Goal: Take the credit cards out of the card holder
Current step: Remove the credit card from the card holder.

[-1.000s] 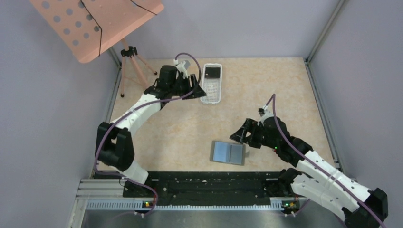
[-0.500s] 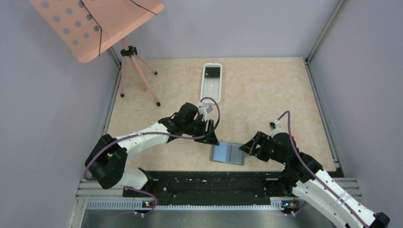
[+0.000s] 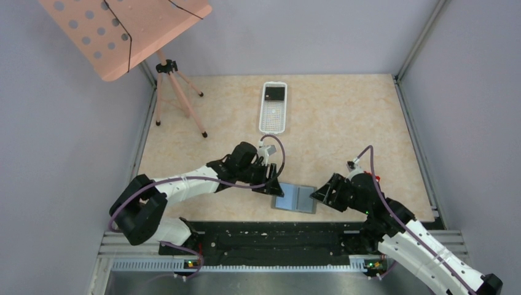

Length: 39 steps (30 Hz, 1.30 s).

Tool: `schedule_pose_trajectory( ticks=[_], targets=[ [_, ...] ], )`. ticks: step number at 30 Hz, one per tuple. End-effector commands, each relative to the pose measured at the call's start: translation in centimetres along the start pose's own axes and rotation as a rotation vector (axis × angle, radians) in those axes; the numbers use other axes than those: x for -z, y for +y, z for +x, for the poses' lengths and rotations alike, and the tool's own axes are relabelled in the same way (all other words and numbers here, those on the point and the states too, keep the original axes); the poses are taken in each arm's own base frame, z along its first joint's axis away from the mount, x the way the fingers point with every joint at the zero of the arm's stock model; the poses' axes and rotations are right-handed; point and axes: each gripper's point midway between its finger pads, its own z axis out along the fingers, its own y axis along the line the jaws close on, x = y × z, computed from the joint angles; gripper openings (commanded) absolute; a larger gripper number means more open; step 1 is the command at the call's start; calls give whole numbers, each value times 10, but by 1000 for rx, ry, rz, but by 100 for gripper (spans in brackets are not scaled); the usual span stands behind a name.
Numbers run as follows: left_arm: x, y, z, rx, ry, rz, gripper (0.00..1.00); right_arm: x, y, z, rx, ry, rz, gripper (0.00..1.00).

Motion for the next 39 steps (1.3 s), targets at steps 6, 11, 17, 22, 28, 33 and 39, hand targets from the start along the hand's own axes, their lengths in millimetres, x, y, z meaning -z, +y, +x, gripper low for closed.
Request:
schedule_pose_trajectory(
  ticks=[6,11,17,22,28,33,39],
  targets=[
    [-11,-20,-8,-48,-33,112,46,-16,14,-7,-45,-29,-83,43],
    [-25,-4,2,-8,0,97,43,-30,2,-5,-32,-18,-32,43],
    [-35,24,19,22,26,27,39,-38,-34,-2,-8,-24,107,44],
    [-38,33,29,44,46,14,36,-39,-43,2,-16,-35,113,42],
    [-41,34,30,54,45,15,33,-42,-44,5,-26,-38,79,39],
    [-44,34,34,60,55,16,32,-46,-42,7,-26,-32,47,37],
    [-45,33,35,60,58,20,32,-49,-41,9,-26,-23,36,36]
  ],
)
